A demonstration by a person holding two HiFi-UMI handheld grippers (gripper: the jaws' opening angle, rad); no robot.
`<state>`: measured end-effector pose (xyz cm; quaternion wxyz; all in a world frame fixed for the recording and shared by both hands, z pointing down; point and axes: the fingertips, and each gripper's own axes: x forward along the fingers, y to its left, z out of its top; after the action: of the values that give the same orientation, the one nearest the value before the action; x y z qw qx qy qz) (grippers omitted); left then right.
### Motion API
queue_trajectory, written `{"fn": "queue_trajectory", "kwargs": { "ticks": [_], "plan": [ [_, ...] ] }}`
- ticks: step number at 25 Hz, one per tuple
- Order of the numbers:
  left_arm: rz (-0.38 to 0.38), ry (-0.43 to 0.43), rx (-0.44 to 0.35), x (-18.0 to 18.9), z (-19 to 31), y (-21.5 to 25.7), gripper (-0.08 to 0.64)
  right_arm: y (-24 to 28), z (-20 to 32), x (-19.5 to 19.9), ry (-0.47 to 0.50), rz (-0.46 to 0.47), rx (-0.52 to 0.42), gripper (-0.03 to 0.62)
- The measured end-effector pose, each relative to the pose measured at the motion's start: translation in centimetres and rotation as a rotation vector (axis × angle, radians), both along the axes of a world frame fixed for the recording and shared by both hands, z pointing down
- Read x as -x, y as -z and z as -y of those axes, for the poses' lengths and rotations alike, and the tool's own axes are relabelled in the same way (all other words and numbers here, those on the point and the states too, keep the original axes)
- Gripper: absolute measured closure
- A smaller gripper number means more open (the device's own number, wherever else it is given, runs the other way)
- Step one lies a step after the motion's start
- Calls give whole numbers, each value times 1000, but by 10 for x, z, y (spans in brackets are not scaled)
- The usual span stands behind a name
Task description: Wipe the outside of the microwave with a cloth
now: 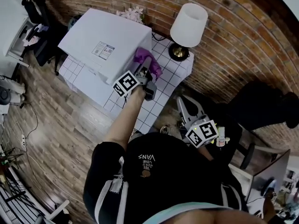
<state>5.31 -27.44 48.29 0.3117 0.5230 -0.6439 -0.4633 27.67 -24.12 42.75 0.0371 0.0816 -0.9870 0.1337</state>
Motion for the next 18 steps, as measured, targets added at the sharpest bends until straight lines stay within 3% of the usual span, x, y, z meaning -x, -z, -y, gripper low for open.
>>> {"fn": "queue_trajectory", "kwargs": {
  "ticks": [10,18],
  "plan": [
    [15,-5,13,25,81,6,419,-5,36,-37,-154,-28,19,588],
    [46,13,36,20,69,5,419,-6,38,-31,-133,-27,34,588]
  ]
}}
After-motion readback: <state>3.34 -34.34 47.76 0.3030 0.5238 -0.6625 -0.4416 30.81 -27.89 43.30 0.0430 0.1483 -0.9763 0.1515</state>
